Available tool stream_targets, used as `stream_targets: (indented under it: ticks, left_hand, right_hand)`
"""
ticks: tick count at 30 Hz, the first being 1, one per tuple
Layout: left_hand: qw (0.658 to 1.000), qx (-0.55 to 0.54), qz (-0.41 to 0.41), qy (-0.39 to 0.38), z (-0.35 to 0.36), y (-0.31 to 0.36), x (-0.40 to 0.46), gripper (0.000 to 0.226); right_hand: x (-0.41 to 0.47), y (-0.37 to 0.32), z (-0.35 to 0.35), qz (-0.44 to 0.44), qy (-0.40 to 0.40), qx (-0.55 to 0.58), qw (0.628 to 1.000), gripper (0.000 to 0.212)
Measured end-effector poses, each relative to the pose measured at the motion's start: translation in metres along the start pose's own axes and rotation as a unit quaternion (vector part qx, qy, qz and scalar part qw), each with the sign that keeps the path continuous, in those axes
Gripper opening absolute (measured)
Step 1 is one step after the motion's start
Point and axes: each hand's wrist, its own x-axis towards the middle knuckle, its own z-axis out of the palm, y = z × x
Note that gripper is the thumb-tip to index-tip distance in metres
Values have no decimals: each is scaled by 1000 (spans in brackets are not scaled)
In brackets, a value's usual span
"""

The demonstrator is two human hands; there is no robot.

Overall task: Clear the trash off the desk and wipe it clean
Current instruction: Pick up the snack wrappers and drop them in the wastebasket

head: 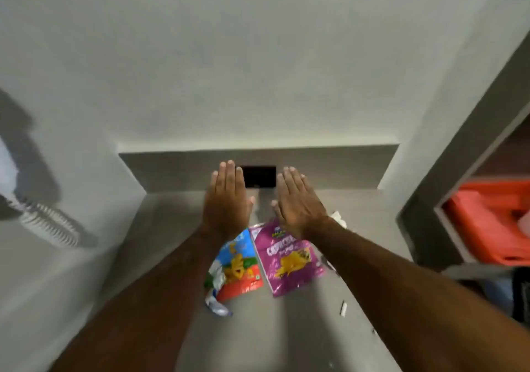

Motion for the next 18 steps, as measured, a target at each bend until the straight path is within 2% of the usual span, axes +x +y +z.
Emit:
stream_targets:
  ticks: [3, 5, 6, 8, 10, 13, 15, 18]
  left_hand:
    - [988, -36, -32, -146, 41, 4, -33, 78]
    - [958, -65, -55, -275, 67, 5, -55, 81]
    - [934, -79, -66, -342, 76, 5, -61, 82]
    - [908, -83, -63, -406, 85, 6, -68, 79]
    - [923, -59, -41, -377, 87, 9, -74, 69]
    - [957, -44, -26, -286, 83, 12, -90, 49]
    - [958, -78, -47, -270, 75, 10, -101, 46]
    - [943, -235, -90, -216, 56, 7, -109, 37]
  right_hand:
    - [-13, -3, 48, -23, -185, -19, 982, 91]
    - [-26, -4, 68, -38, -259, -36, 965, 103]
    - [-30, -7, 77, -55, -271, -51, 960, 99]
    - [-32, -12, 89, -81, -253, -70, 961, 77]
    - [-31, -18, 92, -73, -237, -57, 967, 56]
    - [-32, -27, 90, -75, -234, -68, 967, 36]
    - [-36, -33, 89, -85, -214, -64, 971, 37]
    - [-52, -40, 73, -53, -188, -12, 981, 43]
